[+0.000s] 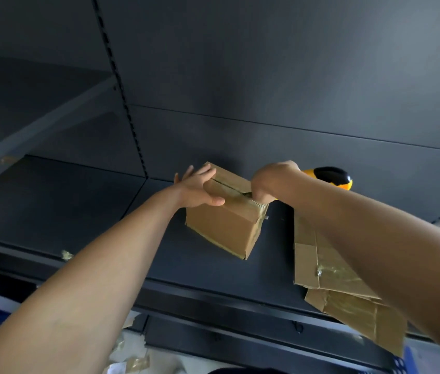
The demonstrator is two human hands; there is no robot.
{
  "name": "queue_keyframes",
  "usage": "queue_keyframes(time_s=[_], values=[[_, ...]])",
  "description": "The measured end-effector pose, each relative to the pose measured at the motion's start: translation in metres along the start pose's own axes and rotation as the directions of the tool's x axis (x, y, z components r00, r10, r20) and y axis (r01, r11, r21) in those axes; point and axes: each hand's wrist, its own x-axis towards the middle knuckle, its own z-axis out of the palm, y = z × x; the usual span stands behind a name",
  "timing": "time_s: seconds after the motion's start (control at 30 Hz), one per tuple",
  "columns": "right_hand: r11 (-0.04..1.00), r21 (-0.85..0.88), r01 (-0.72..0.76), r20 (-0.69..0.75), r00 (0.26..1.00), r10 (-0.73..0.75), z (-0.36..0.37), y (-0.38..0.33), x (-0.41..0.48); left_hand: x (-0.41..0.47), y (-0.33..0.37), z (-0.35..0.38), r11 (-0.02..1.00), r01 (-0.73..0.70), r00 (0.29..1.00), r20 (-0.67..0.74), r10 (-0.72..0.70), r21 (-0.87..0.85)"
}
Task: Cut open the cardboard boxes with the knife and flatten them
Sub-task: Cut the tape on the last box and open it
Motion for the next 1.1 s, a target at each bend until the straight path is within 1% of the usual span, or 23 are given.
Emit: queue_keyframes(time_s=[0.1, 0.17, 0.3, 0.37, 0.43, 0.53, 0.6, 0.63, 0.67, 0.73, 0.8, 0.87, 0.93, 0.97, 1.0, 1.03, 1.07, 1.1], values=[[0.999, 0.033, 0.001, 0.017, 1.000, -0.001, 0.001, 0.009, -0.005, -0.001, 0.003, -0.001, 0.999, 0.012, 1.000, 0.001, -0.012, 0.038], [0.999, 0.044, -0.015, 0.058, 0.998, 0.012, 0.002, 0.021, -0.008, -0.002, 0.006, -0.002, 0.998, 0.017, 1.000, 0.001, -0.017, 0.059], [0.998, -0.010, -0.057, 0.109, 0.992, 0.058, 0.007, 0.040, -0.017, -0.004, 0.013, -0.003, 0.996, 0.047, 0.999, 0.017, -0.048, 0.069], [0.994, -0.011, -0.107, 0.119, 0.987, 0.107, 0.013, 0.046, -0.021, -0.007, 0.021, -0.005, 0.994, 0.064, 0.997, 0.027, -0.066, 0.093], [0.987, 0.056, -0.152, 0.107, 0.984, 0.146, 0.022, 0.050, -0.020, -0.011, 0.030, -0.008, 0.984, 0.084, 0.996, 0.012, -0.087, 0.155], [0.944, 0.243, -0.221, -0.016, 0.973, 0.232, 0.031, 0.056, -0.022, -0.011, 0.051, -0.003, 0.963, 0.094, 0.993, -0.091, -0.073, 0.252], [0.898, 0.375, -0.232, -0.105, 0.951, 0.290, 0.033, 0.056, -0.020, -0.013, 0.072, 0.012, 0.969, 0.122, 0.982, -0.165, -0.087, 0.214], [0.873, 0.432, -0.224, -0.124, 0.945, 0.304, 0.035, 0.055, -0.018, -0.014, 0.082, 0.023, 0.972, 0.144, 0.979, -0.167, -0.113, 0.185], [0.850, 0.485, -0.207, -0.138, 0.941, 0.308, 0.037, 0.053, -0.016, -0.015, 0.089, 0.034, 0.968, 0.166, 0.979, -0.150, -0.139, 0.186], [0.807, 0.561, -0.183, -0.136, 0.942, 0.308, 0.043, 0.048, -0.012, -0.018, 0.095, 0.052, 0.950, 0.193, 0.978, -0.125, -0.166, 0.245], [0.777, 0.607, -0.169, -0.103, 0.952, 0.288, 0.048, 0.046, -0.007, -0.021, 0.091, 0.053, 0.950, 0.170, 0.984, -0.105, -0.147, 0.264], [0.777, 0.607, -0.166, -0.078, 0.961, 0.266, 0.051, 0.046, -0.001, -0.026, 0.083, 0.041, 0.951, 0.097, 0.995, -0.008, -0.099, 0.292], [0.813, 0.567, -0.135, -0.083, 0.972, 0.219, 0.054, 0.046, 0.007, -0.036, 0.073, 0.021, 0.951, 0.033, 0.990, 0.118, -0.073, 0.309], [0.842, 0.530, -0.101, -0.104, 0.978, 0.183, 0.054, 0.045, 0.009, -0.043, 0.067, 0.010, 0.958, 0.017, 0.986, 0.154, -0.063, 0.286], [0.860, 0.507, -0.060, -0.124, 0.982, 0.142, 0.054, 0.043, 0.009, -0.047, 0.062, 0.000, 0.976, 0.023, 0.986, 0.159, -0.058, 0.217], [0.868, 0.495, -0.022, -0.143, 0.984, 0.106, 0.053, 0.040, 0.010, -0.050, 0.058, -0.006, 0.993, 0.042, 0.991, 0.122, -0.055, 0.110], [0.863, 0.505, 0.015, -0.161, 0.984, 0.076, 0.052, 0.037, 0.009, -0.050, 0.056, -0.007, 0.998, 0.067, 0.997, 0.038, -0.067, 0.011], [0.853, 0.520, 0.046, -0.172, 0.984, 0.052, 0.051, 0.034, 0.010, -0.052, 0.057, -0.005, 0.995, 0.096, 0.993, -0.060, -0.098, -0.026]])
